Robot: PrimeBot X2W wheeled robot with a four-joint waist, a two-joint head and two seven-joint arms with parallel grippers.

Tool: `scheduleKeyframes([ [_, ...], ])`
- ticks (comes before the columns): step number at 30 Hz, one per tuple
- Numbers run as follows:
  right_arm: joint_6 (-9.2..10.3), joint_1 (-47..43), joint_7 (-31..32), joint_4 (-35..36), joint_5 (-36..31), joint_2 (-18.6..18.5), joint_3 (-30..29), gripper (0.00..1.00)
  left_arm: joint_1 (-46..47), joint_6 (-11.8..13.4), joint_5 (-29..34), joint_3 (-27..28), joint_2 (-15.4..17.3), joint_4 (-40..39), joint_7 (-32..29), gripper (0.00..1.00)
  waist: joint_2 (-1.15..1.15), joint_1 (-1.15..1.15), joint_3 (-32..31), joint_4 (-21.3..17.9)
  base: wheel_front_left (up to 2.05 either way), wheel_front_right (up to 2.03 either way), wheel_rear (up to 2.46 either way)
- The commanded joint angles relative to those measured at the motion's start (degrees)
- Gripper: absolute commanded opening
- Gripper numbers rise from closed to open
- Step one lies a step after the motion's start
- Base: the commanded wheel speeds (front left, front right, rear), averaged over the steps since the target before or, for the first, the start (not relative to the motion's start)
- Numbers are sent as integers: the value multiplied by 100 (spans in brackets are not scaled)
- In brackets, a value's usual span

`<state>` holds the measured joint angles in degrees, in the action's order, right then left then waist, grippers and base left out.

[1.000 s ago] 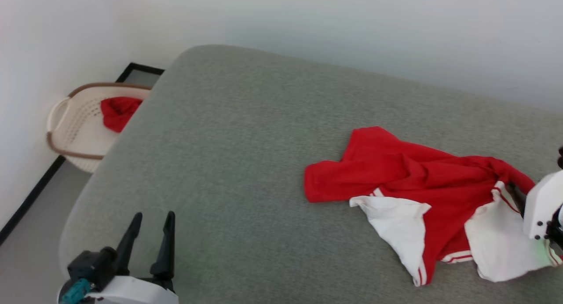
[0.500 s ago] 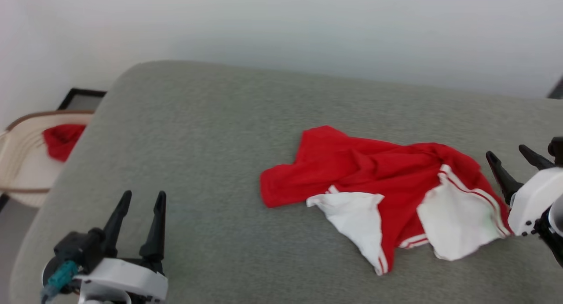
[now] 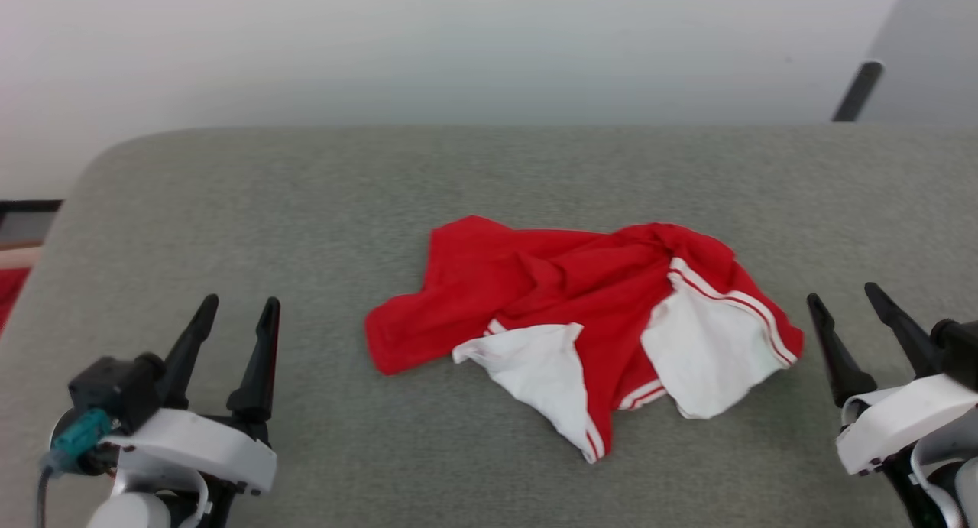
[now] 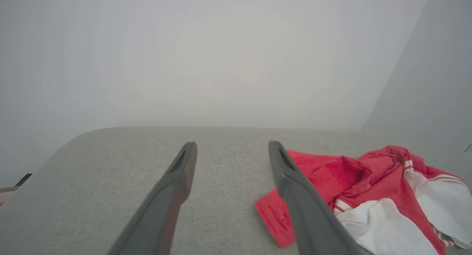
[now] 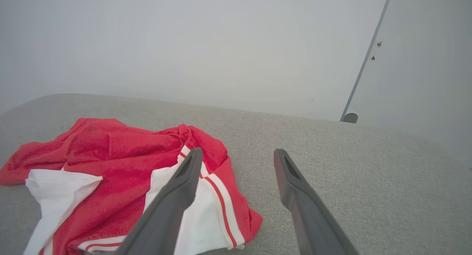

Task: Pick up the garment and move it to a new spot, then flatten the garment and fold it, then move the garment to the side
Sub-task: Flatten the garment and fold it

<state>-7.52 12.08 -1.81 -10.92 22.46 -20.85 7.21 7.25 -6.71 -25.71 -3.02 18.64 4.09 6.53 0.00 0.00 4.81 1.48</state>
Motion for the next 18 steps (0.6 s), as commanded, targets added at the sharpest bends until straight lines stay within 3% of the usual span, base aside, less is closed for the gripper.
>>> scheduleKeyframes([
  [1,6,-83,-83,57,-80,90,-39,100,42,23,-72,19,36,-63,-94,100,0,0,116,-264,0,0,0],
  [7,6,-155,-171,174,-126,266,-107,100,380,42,-547,-94,50,-298,-1136,100,0,0,258,-473,0,0,0],
  [13,6,-48,-136,298,-142,305,-193,100,1074,3,-1315,-571,138,-511,-3035,100,0,0,394,-589,0,0,0],
  [18,6,-4,-136,322,-152,358,-252,100,1683,127,-1672,-956,187,-414,-4406,100,0,0,472,-688,0,0,0],
])
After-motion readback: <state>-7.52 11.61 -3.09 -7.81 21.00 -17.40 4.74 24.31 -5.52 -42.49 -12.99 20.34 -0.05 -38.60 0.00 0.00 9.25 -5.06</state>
